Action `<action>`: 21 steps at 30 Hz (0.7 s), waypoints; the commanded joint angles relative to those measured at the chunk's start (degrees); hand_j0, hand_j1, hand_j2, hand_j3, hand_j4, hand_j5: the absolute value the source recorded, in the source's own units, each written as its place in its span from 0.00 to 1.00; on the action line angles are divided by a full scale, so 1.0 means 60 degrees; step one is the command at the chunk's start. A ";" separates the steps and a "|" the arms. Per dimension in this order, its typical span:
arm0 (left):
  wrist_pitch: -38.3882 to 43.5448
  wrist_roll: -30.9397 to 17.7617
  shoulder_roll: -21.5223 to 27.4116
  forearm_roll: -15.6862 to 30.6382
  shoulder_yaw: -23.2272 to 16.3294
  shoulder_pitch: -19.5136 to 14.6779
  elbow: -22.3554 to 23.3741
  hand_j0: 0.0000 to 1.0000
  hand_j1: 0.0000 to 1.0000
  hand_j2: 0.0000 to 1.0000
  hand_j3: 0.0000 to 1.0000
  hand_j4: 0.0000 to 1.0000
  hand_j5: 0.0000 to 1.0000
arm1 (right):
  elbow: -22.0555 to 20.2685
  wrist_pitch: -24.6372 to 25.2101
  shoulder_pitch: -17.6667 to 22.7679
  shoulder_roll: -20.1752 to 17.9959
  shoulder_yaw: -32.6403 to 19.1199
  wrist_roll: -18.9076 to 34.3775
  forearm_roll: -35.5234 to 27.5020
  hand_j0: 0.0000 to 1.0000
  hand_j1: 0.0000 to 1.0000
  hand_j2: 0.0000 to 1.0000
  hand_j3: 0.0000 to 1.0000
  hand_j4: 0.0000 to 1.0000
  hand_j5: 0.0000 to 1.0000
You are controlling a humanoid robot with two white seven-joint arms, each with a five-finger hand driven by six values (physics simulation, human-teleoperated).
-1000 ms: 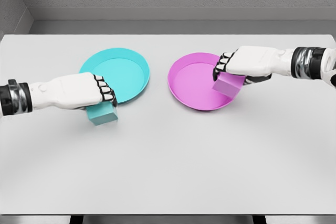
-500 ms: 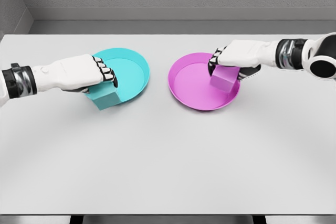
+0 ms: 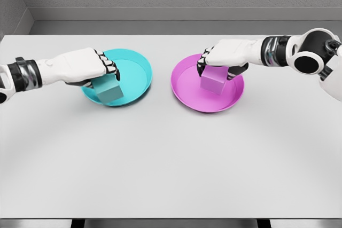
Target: Place the blocks in the corresponding plates according to their colors
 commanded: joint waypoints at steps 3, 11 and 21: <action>0.0010 -0.0010 -0.0149 0.0019 -0.0002 -0.0029 0.0354 0.51 0.51 0.51 0.51 0.51 0.51 | 0.0058 0.0192 0.0000 -0.0002 -0.0013 -0.0004 -0.0022 1.00 1.00 1.00 1.00 1.00 1.00; 0.0010 -0.0054 -0.0646 -0.0098 -0.0017 -0.0322 0.1263 0.51 0.51 0.51 0.51 0.51 0.51 | -0.0045 0.0207 0.0000 -0.0017 -0.0013 -0.0004 -0.0022 1.00 1.00 1.00 1.00 1.00 1.00; 0.0010 -0.0069 -0.1320 -0.0450 -0.0017 -0.0674 0.2435 0.52 0.52 0.52 0.52 0.52 0.52 | -0.1128 0.0046 0.0161 -0.1027 -0.1478 -0.0004 -0.0784 1.00 1.00 1.00 1.00 1.00 1.00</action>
